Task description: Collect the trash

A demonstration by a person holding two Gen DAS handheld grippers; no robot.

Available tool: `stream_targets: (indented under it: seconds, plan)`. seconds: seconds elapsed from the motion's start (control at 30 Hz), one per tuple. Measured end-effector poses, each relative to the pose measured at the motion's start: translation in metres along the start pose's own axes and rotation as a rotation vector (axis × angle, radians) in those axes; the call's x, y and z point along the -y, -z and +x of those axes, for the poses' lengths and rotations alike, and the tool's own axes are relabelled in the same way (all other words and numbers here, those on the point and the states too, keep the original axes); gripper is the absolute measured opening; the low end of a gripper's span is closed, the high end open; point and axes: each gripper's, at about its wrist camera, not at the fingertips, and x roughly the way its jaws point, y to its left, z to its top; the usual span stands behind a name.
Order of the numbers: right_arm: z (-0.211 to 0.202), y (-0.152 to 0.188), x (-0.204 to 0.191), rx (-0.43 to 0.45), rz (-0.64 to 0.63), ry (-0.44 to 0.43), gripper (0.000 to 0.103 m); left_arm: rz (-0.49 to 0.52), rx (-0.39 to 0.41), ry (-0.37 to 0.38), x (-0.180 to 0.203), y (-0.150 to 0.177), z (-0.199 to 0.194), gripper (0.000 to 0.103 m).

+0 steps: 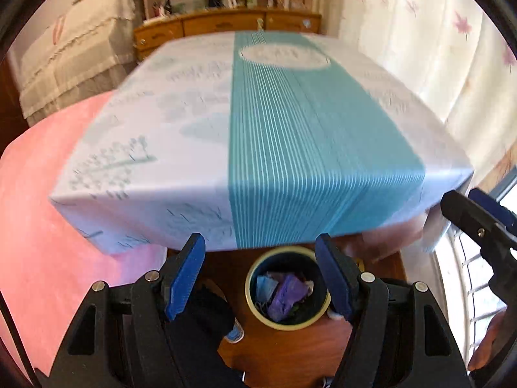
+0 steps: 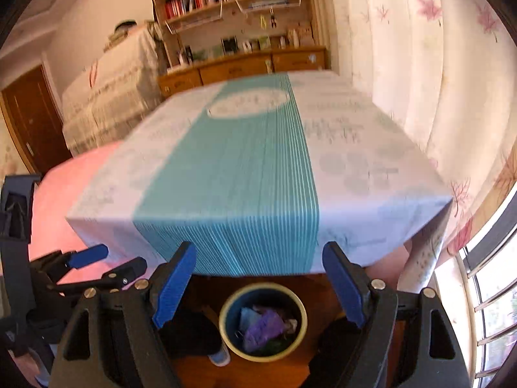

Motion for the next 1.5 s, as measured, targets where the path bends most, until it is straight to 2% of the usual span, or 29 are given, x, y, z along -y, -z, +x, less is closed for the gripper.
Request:
stream_targets:
  seconds: [0.13,0.27,0.4,0.87,1.5]
  plan:
    - [-0.013,-0.015,-0.004,0.049,-0.008,-0.009,0.081,-0.051,0.057,-0.037,-0.005,-0.014,-0.023,0.069]
    - [-0.026,-0.024,-0.009,0.086,-0.023,-0.031,0.081,-0.086,0.089,-0.038,-0.006,-0.017,-0.035,0.069]
    - [-0.034,-0.028,-0.015,0.122,-0.061,-0.022,0.081,-0.080,0.110,-0.050,-0.001,-0.020,-0.044,0.069]
    - [-0.026,-0.030,-0.008,0.112,-0.061,-0.025,0.081,-0.060,0.115,-0.037,0.023,-0.026,-0.040,0.069]
    - [-0.031,-0.026,-0.013,0.143,-0.074,-0.026,0.081,-0.052,0.150,-0.042,0.030,-0.027,-0.048,0.069]
